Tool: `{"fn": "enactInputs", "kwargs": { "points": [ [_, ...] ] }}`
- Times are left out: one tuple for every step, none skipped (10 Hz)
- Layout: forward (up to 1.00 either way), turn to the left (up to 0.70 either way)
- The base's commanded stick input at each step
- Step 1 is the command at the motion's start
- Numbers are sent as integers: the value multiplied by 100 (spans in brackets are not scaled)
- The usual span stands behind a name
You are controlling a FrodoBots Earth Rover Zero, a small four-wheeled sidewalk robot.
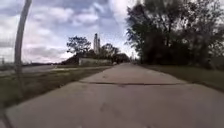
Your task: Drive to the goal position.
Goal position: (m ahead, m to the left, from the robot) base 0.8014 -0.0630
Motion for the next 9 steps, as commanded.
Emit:
{"fn": "enactInputs", "kwargs": {
  "points": [
    [70,0],
    [70,0],
    [70,-11],
    [70,-26],
    [70,-27],
    [70,-9],
    [70,0],
    [70,0],
    [70,0]
  ]
}}
